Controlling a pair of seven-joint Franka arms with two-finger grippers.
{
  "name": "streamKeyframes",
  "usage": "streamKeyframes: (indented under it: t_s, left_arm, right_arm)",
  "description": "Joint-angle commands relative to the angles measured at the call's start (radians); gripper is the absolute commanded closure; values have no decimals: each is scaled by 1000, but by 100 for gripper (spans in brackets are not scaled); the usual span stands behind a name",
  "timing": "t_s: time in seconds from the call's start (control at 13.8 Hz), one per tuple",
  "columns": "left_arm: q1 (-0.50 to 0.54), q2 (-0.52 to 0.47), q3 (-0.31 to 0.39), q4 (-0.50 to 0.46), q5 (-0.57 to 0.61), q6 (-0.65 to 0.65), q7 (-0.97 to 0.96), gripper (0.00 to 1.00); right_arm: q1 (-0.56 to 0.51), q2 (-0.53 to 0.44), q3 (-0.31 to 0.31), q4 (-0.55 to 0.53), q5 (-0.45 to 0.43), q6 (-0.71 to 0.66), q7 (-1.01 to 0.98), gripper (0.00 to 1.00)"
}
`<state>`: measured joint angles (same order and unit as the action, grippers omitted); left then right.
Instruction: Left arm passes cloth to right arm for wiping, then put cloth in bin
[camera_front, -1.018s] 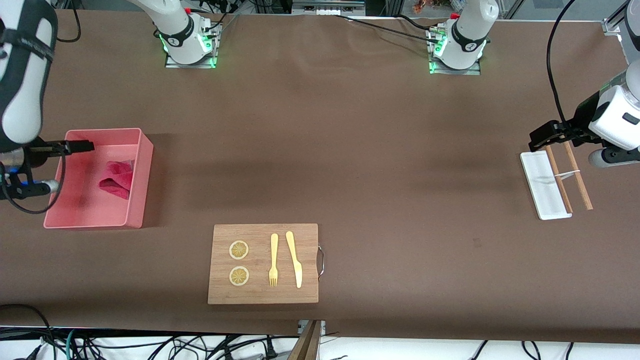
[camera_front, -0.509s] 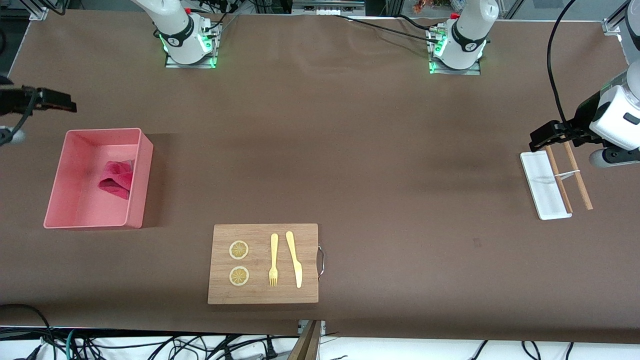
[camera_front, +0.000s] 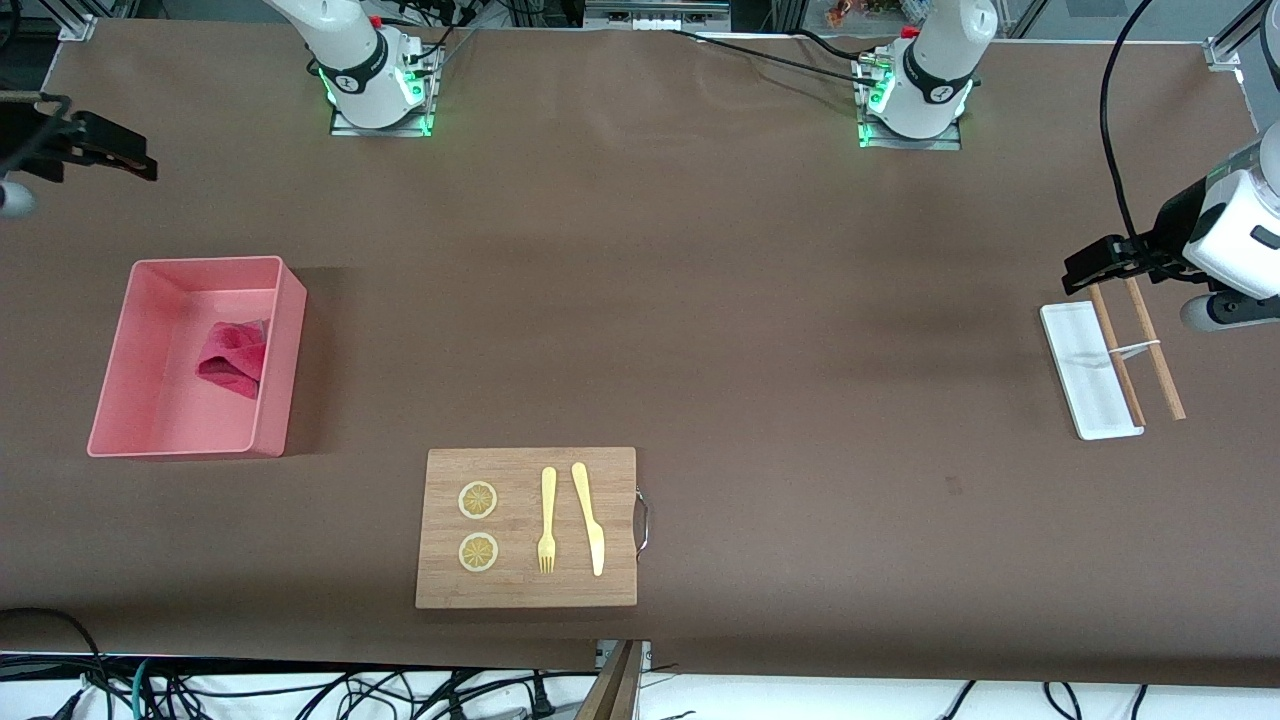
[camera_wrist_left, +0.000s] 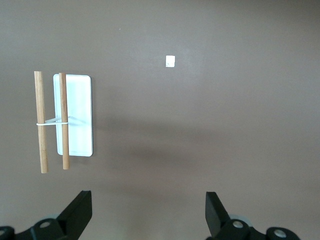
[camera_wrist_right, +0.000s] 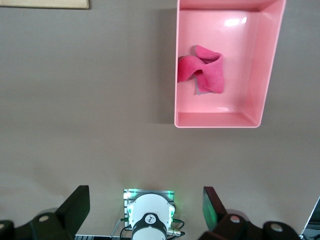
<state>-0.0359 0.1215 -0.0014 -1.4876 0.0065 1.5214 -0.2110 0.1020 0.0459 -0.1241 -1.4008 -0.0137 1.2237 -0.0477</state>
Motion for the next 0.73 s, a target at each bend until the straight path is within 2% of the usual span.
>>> streamKeyframes:
  t_s: [0.0,0.22,0.51,0.65]
  left_arm:
    - [7,3,-6,26,13,-23,9,0]
    - [11,6,-3,58,13,-23,5,0]
    - [27,3,-3,36,-75,2,-10,0]
    - [53,-20,-3,-12,-74,19,-8,0]
  right_arm:
    - [-36,-61,35,-72,-12,45,-4,0]
    - [-41,-61,61,-83,-9,43,5,0]
    - [-45,-34,60,-72,-11,42,-9,0]
    - [-44,-26,60,-55,-11,37,-9,0]
